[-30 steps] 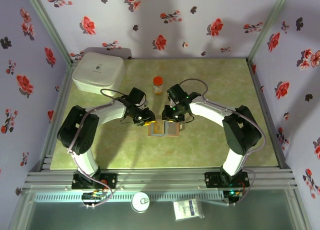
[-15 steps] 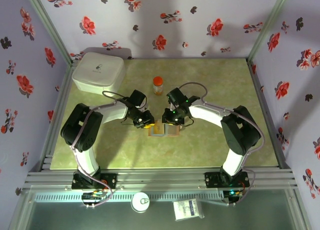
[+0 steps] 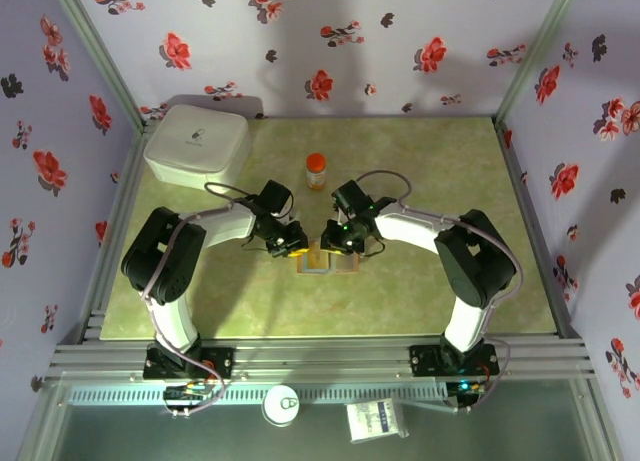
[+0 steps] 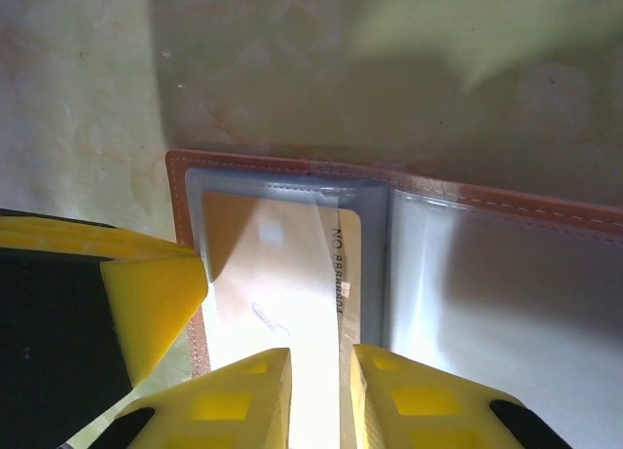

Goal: Take the credit cards out of the card holder

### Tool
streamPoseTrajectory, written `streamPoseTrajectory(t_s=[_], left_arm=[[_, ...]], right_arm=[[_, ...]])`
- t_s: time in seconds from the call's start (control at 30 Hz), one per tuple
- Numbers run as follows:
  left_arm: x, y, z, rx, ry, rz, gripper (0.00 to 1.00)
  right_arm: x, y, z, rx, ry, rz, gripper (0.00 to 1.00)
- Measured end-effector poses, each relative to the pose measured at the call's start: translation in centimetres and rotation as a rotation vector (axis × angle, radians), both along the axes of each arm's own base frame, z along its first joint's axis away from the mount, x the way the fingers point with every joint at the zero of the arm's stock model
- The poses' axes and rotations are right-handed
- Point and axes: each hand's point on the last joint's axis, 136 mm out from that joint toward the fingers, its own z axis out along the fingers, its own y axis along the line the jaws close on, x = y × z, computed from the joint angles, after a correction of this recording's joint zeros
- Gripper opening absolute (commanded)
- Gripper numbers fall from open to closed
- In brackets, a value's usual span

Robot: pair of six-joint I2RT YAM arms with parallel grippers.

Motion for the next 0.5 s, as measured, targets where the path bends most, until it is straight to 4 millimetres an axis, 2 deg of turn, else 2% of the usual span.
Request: streamPoseTrajectory(t_s=[0.2,0.5], left_arm=[[-0.1,0.0,-0.1,0.001,0.002,0.000,0.14],[-0.1,0.1,-0.1,0.002,0.003,0.000,0.14]], right_arm=[[0.0,0.5,0.0,0.018,-0.005,0.007,0.19],[-0.3,0.5,-1.3,0.012,0.018,0.006,0.22]])
